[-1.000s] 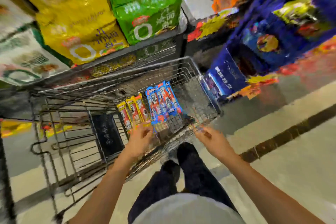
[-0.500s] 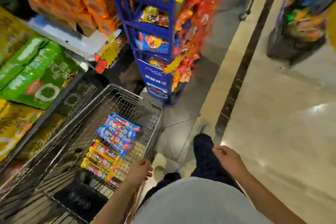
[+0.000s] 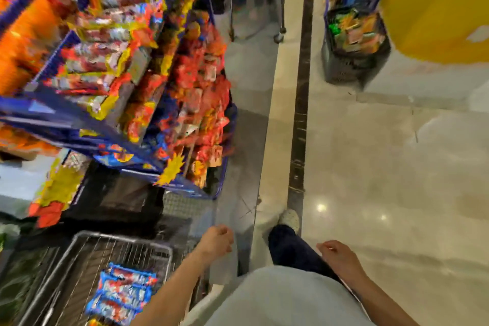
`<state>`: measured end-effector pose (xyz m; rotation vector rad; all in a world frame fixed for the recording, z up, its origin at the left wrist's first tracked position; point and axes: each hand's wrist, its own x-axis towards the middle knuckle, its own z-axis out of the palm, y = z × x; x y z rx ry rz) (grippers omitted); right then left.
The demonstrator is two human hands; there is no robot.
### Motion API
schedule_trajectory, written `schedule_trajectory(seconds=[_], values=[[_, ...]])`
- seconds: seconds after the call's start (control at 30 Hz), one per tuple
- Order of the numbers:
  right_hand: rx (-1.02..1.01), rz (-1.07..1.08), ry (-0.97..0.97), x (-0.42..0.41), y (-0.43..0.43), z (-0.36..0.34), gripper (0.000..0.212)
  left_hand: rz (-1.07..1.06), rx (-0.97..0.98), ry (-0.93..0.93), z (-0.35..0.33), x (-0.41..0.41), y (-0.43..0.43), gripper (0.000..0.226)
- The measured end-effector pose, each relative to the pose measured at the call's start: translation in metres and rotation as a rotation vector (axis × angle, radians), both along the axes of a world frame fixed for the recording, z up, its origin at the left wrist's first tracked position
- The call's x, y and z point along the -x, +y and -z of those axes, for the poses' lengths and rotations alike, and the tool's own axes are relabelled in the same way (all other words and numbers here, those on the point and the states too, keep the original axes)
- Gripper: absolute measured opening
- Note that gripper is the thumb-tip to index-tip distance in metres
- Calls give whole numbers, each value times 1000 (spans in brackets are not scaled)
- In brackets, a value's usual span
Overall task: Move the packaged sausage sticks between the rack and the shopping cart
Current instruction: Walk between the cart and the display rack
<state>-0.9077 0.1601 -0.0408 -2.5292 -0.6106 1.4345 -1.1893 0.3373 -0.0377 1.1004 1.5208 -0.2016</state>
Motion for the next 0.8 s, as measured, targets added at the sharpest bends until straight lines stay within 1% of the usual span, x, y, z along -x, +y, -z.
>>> schedule_trajectory(seconds=[0.13, 0.2, 0.27, 0.33, 0.43, 0.53, 0.63, 0.73, 0.8], values=[[-45, -14, -7, -83, 67, -12, 29, -54, -63, -52, -23, -79, 75, 30], [-77, -15, -42, -125, 102, -21, 26, -78, -102, -91, -34, -111, 110, 28], [-112, -15, -70, -159, 135, -31, 22, -75, -116, -78, -43, -136, 138, 24], [-140, -29, -79, -182, 169, -38, 22, -109, -121, -82, -45, -151, 161, 19], [-177, -116, -78, -201, 222, -40, 27, -142, -123, -64, -39, -164, 193, 18], [-168, -221, -32, -204, 267, -35, 28, -222, -96, -14, -24, -169, 213, 14], [-155, -310, 13, -207, 302, -29, 30, -263, -83, 10, -9, -179, 235, 18], [-97, -424, 45, -216, 340, -23, 26, -344, -12, -21, 6, -189, 264, 24], [-50, -493, 36, -227, 370, -23, 26, -374, 3, -14, 14, -197, 288, 21]])
